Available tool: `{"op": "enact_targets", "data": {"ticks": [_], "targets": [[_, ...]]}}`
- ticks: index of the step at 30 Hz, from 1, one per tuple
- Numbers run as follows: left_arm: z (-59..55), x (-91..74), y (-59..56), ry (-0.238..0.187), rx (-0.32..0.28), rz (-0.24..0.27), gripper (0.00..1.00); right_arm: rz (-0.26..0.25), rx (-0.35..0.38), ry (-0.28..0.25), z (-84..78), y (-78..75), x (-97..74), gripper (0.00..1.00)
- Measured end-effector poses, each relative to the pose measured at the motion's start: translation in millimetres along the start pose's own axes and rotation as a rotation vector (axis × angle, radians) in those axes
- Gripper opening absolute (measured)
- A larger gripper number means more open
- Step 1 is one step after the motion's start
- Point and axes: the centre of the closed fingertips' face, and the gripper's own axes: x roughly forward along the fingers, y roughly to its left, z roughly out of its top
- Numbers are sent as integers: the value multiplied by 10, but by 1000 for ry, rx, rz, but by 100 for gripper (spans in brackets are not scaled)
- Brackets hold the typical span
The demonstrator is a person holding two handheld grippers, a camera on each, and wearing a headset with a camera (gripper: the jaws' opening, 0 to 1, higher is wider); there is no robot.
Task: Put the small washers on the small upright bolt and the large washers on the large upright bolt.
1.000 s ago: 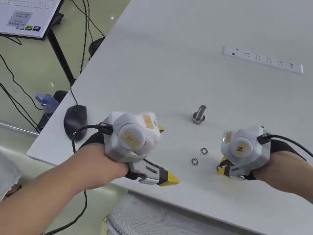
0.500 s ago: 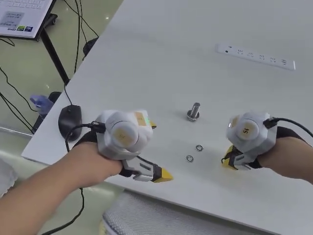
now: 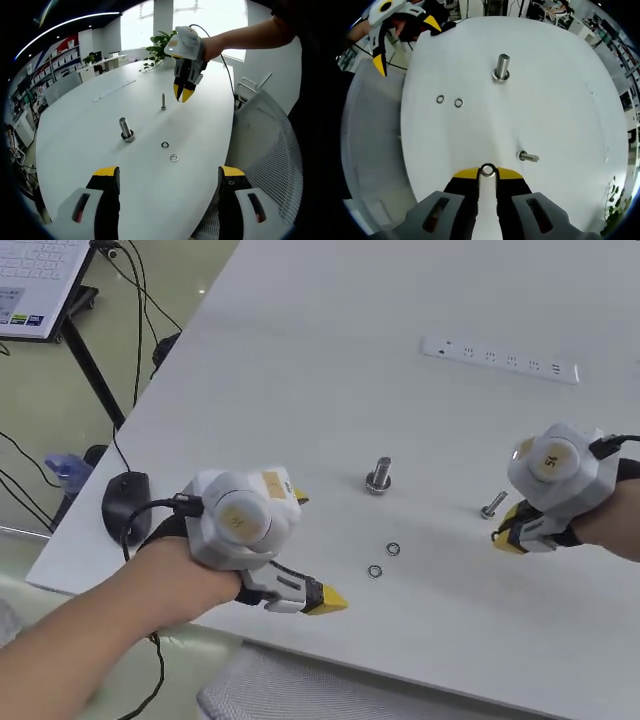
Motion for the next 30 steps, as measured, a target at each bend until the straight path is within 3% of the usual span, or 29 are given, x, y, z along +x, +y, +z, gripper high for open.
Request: {"op": "enact_targets", "data": {"ticks": [10, 19, 30], "targets": [[-53, 8, -27, 16, -2, -3, 80, -58, 26, -19, 54, -364, -138, 12], [-67, 6, 13, 15, -6, 0, 79, -68, 27, -13, 90, -611, -65, 12], [-94, 29, 36, 24, -4, -6, 78, -55, 22, -4, 109, -615, 28, 12]]}}
